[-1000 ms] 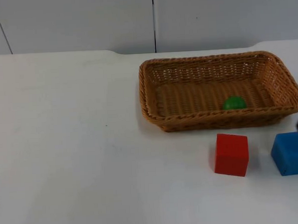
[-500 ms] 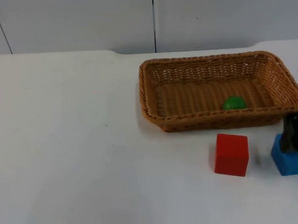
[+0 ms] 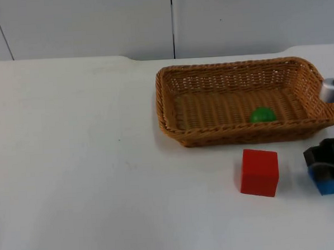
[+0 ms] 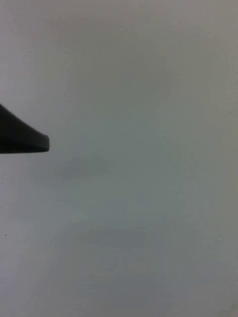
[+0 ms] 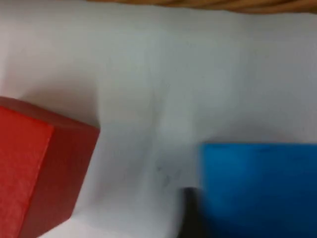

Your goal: Place all geometric objects except the red cube into the basket.

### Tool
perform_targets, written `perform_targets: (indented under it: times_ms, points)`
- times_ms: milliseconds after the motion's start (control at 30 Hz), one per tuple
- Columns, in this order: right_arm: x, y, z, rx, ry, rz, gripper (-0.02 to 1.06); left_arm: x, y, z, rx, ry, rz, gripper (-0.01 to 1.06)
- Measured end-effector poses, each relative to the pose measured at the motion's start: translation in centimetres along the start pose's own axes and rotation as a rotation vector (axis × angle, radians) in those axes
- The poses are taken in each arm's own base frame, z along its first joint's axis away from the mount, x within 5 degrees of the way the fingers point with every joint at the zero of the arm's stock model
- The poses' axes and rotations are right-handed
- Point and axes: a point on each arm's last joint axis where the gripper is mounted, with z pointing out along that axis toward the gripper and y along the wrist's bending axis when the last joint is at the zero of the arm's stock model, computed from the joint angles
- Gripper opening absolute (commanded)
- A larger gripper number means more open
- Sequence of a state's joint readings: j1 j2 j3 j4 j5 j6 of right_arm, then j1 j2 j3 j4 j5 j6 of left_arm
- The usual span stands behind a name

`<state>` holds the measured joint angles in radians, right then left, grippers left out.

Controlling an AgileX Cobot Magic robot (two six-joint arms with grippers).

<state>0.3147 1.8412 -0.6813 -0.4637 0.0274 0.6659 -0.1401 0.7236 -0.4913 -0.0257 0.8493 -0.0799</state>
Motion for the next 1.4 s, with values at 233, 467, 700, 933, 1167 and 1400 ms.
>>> perform_targets:
  times_ms: [233,467,700,933,1167,1400]
  points:
    - [-0.7,-0.8,-4.6,0.105,0.008,-0.042,0.0,0.0,0.0,0.0,0.0,0.0,0.0,1.05]
    - [-1.7,-1.3,-13.2,0.132,-0.165,-0.039,0.0,0.0,0.0,0.0,0.0,-0.002,0.0,1.05]
    - [-1.1,-1.6,-16.5,0.142,-0.205,-0.056,0.0,0.0,0.0,0.0,0.0,-0.005,0.0,1.05]
    - [-0.7,-1.2,-16.8,0.099,-0.139,-0.048,0.0,0.0,0.0,0.0,0.0,-0.005,0.0,1.05]
    - [-2.9,0.1,-18.1,0.003,-0.168,-0.071,0.0,0.0,0.0,0.0,0.004,-0.004,-0.003,1.05]
    - [-7.3,2.0,-16.1,-0.086,-0.093,-0.113,0.0,0.0,-0.1,0.0,0.01,-0.004,-0.007,1.05]
